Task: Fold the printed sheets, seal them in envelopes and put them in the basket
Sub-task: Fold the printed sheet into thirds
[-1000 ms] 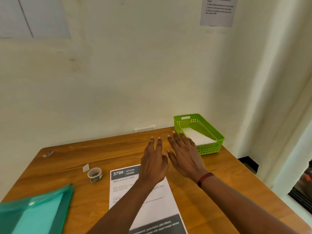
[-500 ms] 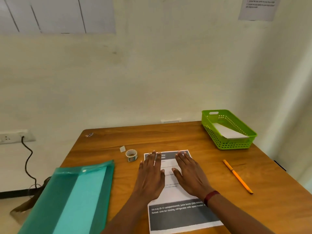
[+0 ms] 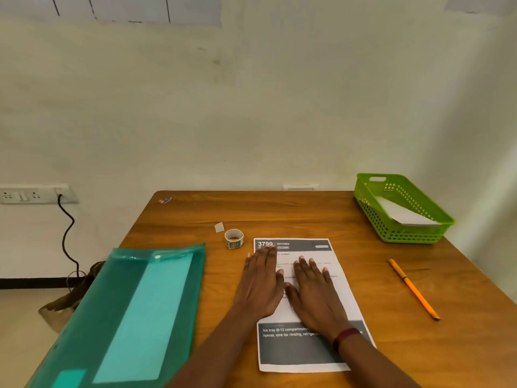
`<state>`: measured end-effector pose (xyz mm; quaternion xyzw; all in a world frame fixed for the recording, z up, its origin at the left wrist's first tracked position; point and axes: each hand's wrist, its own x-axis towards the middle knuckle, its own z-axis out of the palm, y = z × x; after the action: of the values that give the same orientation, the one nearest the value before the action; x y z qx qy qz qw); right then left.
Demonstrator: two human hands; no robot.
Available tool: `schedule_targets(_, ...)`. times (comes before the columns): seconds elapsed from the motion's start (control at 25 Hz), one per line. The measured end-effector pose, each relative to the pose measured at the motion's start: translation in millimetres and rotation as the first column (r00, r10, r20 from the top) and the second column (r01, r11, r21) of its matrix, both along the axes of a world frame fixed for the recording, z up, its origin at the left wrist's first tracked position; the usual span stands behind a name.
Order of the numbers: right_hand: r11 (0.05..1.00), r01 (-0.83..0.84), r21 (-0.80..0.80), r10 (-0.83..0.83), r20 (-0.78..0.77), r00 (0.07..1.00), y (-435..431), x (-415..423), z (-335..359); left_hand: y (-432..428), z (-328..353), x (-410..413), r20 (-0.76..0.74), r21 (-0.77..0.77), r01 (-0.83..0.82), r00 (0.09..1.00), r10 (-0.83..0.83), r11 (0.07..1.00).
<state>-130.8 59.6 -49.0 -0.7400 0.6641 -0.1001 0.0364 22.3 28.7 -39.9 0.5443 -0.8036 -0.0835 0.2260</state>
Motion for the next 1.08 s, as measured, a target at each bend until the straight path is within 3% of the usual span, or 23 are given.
schedule_targets(0.16, 0.998, -0.061, 0.006, 0.061, 0.018, 0.998, 7, 11, -1, -10, -2, -12, 0.04, 0.004, 0.016, 0.999, -0.016, 1.0)
schedule_targets(0.32, 0.995, 0.019, -0.099, 0.006, 0.244, 0.97, -2, -1, 5, -22, -3, -15, 0.084, 0.022, 0.053, 0.995, -0.055, 0.998)
schedule_targets(0.48, 0.998, -0.044, -0.048, 0.048, 0.101, 0.994, -32, -44, 32, -43, 15, -9, 0.037, 0.147, 0.087, 0.995, -0.093, 0.985)
schedule_targets(0.72, 0.952, -0.134, 0.276, 0.153, -0.047, 0.987, -84, -87, 59, -87, 33, 6, 0.287, 0.288, 0.103, 0.939, -0.188, 0.952)
schedule_targets(1.08, 0.895, -0.152, 0.419, 0.271, -0.241, 0.932, -113, -72, 64, -99, 44, -4, 0.424, 0.38, 0.001, 0.889, -0.175, 0.925)
